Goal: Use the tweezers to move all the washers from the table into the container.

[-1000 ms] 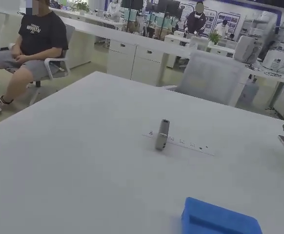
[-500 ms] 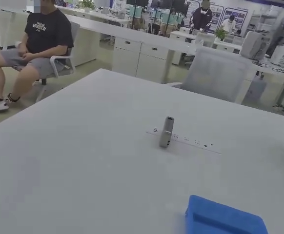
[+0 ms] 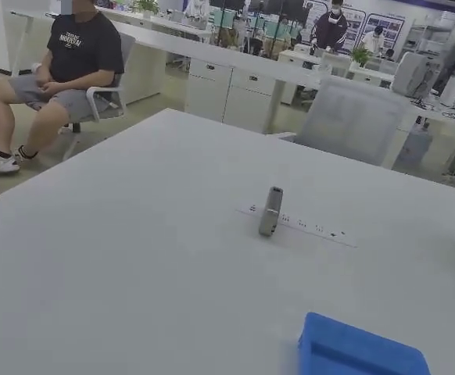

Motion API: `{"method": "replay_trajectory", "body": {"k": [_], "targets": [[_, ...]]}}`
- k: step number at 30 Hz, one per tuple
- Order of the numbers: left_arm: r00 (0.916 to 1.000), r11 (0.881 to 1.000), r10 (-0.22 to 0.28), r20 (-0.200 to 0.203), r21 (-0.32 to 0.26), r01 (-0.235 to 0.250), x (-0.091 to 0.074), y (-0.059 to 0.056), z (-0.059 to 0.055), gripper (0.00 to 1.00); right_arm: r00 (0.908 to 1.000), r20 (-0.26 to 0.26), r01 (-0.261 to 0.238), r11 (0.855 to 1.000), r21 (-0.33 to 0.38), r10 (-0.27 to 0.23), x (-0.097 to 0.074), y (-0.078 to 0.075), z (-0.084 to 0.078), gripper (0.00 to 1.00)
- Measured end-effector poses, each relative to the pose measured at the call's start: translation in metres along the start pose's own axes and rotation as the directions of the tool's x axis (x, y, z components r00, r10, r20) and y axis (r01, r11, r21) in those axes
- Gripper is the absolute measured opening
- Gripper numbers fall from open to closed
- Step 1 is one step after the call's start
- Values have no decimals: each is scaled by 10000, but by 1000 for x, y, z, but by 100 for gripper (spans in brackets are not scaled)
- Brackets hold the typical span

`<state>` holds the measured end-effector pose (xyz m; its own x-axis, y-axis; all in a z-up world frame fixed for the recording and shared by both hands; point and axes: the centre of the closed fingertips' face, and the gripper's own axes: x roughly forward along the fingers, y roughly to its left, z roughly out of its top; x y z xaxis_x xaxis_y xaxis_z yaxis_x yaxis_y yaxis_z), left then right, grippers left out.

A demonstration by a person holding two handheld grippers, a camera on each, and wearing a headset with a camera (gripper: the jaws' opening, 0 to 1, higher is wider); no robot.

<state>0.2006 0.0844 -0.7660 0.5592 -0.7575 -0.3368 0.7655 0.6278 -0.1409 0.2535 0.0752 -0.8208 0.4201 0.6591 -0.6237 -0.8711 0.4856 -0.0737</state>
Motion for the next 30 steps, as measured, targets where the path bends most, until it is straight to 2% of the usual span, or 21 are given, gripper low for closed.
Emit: {"method": "replay_trajectory", "body": {"k": [6,7,9,13,17,22,27,30], "targets": [[9999,9997,54,118,-251,-51,-1,2,1,97,10000,-96,-32,9986,-535,27,4,3,5,3],[9997,9991,-36,232,-430,46,-1,1,3,97,9997,-231,-20,9986,-522,8,4,2,5,3],[9997,9991,-68,220,-421,77,0,0,3,97,9992,-406,-16,9994,-334,3,3,0,4,3],[9998,9997,-91,150,-222,94,1,-1,2,97,9996,280,-84,9991,422,72,-6,0,18,3],[9998,9993,-62,190,-356,69,0,-1,2,97,9988,480,-33,9976,685,0,-13,-5,26,3],[9999,9999,-55,101,-100,56,0,-1,1,96,9958,901,39,9940,1096,-138,-20,-12,37,3],[9999,10000,-72,112,-43,73,0,-2,2,96,9858,1620,140,9826,1853,-446,-29,-29,55,3],[9998,9999,-78,179,-77,80,0,-2,3,96,9757,2050,205,9641,2649,-770,-34,-45,64,3]]}}
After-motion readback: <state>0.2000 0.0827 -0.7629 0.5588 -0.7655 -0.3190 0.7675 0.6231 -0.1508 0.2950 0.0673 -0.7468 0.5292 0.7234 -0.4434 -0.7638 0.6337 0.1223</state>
